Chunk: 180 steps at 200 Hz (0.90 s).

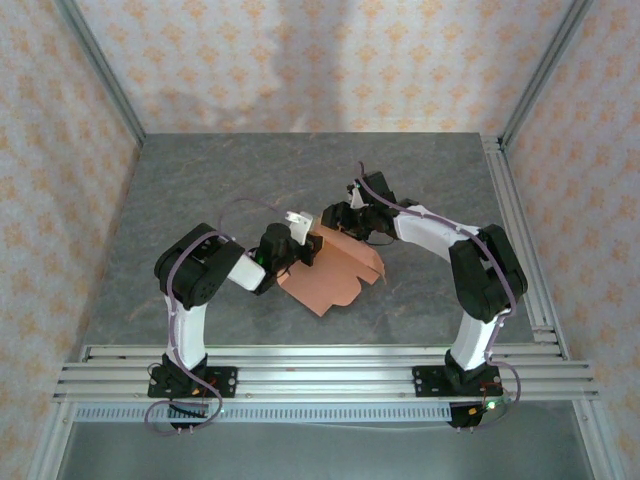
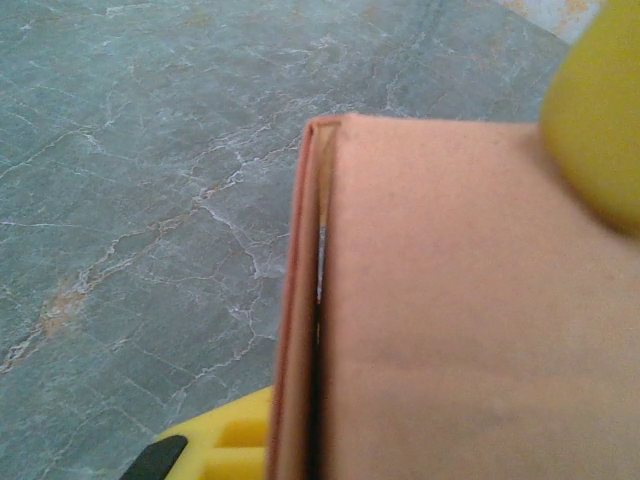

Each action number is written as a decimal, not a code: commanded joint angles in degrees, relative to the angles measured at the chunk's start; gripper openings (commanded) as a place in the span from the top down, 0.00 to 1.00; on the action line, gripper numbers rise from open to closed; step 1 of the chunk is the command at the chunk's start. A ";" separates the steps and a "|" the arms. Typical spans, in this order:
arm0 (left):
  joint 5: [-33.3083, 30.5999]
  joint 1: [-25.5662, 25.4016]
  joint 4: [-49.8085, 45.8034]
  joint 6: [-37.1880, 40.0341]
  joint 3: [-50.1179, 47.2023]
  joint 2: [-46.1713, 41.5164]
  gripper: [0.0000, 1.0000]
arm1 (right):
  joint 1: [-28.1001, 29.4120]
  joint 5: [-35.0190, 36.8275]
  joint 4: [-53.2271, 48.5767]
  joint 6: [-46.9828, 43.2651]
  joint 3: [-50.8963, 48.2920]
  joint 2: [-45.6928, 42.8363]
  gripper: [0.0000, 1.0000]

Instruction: Fold the paper box

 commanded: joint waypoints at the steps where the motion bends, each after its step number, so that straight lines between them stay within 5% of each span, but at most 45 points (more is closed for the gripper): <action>1: -3.23 0.27 -1.56 -2.02 1.88 -2.03 1.00 | 0.28 -2.42 0.60 2.60 -2.58 0.00 0.46; 60: -3.69 0.31 -5.64 -4.16 4.40 -2.75 1.00 | 5.25 -6.96 13.05 11.96 -5.92 -0.27 0.47; 93: -3.55 0.48 -6.33 -4.07 3.87 -3.70 1.00 | 3.22 -3.29 11.96 10.68 -7.01 -2.55 0.47; 150: -1.61 1.68 -4.54 -7.56 2.55 -3.88 1.00 | -2.30 5.44 6.55 4.38 -8.03 -11.23 0.25; 180: -0.35 2.77 -2.69 -11.01 2.02 -3.99 1.00 | -6.53 9.25 3.94 2.94 -10.31 -17.73 0.21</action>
